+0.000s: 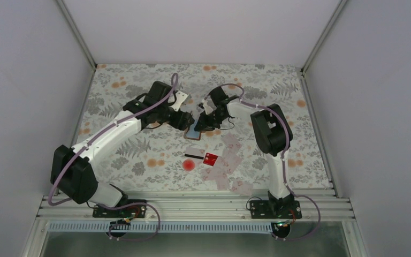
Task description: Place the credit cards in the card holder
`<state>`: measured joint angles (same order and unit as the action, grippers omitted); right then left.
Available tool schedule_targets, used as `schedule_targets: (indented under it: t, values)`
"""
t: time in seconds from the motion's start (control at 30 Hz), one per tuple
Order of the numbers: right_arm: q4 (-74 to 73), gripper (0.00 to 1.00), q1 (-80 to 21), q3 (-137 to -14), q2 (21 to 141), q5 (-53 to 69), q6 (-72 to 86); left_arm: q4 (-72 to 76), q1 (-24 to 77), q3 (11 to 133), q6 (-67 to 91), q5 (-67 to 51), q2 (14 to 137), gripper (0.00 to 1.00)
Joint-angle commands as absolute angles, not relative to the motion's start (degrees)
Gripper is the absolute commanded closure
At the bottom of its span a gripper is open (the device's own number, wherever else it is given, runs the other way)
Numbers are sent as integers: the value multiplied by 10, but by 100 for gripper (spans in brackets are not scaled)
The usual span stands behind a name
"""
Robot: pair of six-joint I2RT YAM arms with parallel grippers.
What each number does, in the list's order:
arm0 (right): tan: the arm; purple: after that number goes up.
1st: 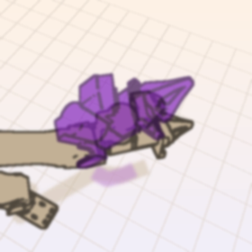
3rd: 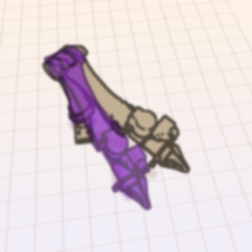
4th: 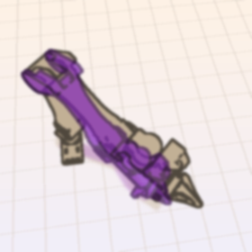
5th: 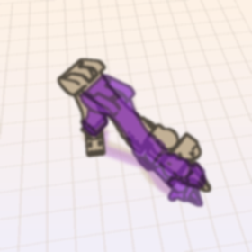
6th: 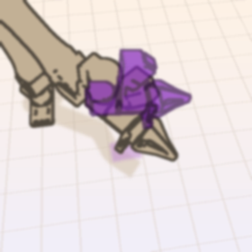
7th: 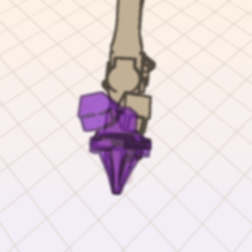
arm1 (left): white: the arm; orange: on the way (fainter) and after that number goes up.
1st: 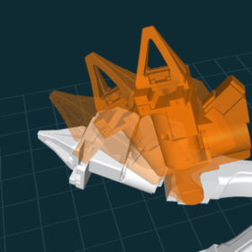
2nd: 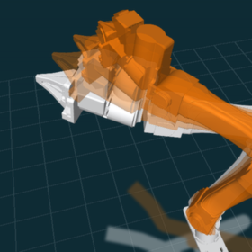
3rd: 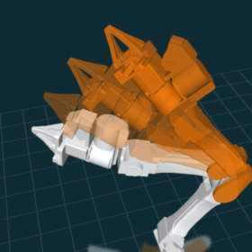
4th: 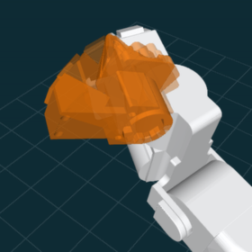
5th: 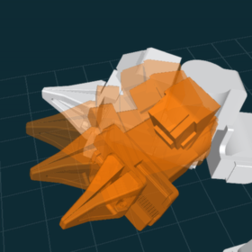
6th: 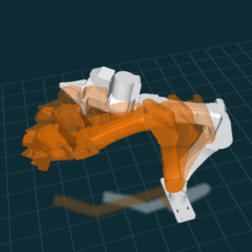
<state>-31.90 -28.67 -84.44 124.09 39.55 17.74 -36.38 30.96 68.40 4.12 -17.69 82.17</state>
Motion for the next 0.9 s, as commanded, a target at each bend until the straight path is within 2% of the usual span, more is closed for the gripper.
schedule_targets:
  t: [0.0, 0.3, 0.6, 0.7, 0.87]
  values:
    - [-379, 84, -287, -858, 1231, 329, 177, -335, 327, 715, 68, -203, 850, 27]
    - [-386, 83, -287, -878, 1204, 350, 179, -305, 356, 778, 141, -189, 936, 32]
    - [-415, 79, -282, -876, 1130, 349, 169, -294, 377, 780, 95, -153, 914, 31]
    - [-445, 75, -281, -854, 1078, 299, 158, -304, 390, 767, 67, -128, 906, 31]
    - [-492, 58, -281, -761, 972, 209, 177, -303, 410, 744, 69, -114, 909, 31]
